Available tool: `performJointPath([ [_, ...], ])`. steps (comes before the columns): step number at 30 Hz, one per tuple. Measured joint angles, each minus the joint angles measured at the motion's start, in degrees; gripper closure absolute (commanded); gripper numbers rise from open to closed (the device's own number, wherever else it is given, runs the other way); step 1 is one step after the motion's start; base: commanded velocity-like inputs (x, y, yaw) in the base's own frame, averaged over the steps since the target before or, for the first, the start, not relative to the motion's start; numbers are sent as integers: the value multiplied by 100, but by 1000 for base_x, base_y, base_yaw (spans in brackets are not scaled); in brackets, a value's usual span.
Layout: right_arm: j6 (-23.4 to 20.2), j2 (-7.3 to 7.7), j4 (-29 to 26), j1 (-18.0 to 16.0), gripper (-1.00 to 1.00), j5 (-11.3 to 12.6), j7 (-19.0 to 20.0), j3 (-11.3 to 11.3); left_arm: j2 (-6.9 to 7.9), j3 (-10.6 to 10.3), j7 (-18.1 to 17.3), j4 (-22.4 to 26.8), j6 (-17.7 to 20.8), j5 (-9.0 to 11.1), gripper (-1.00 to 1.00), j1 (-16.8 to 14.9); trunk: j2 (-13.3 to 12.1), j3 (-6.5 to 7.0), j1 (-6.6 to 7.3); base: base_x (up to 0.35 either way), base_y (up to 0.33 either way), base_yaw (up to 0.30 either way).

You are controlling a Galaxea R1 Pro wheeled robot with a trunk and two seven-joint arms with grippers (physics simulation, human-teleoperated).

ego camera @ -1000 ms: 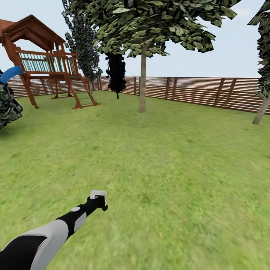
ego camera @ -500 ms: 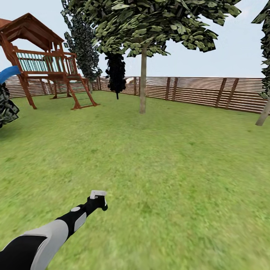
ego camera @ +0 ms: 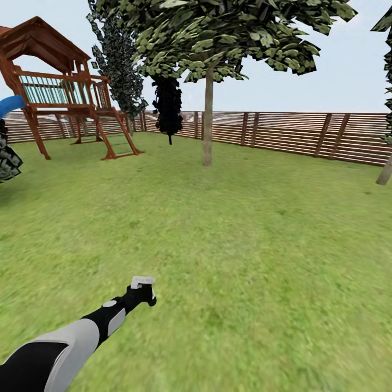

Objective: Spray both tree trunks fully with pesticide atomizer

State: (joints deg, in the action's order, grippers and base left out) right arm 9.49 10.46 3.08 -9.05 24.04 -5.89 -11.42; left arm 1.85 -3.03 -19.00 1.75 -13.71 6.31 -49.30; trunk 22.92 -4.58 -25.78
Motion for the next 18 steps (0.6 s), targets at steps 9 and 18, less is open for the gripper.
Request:
performJointPath([
  [9,0,0,0,0,-100,1,0,0,0,0,-4,0,0,5,100,0,0,0,0,350,0,0],
  [18,0,0,0,0,-100,0,0,0,0,0,-3,0,0,5,100,0,0,0,0,350,0,0],
])
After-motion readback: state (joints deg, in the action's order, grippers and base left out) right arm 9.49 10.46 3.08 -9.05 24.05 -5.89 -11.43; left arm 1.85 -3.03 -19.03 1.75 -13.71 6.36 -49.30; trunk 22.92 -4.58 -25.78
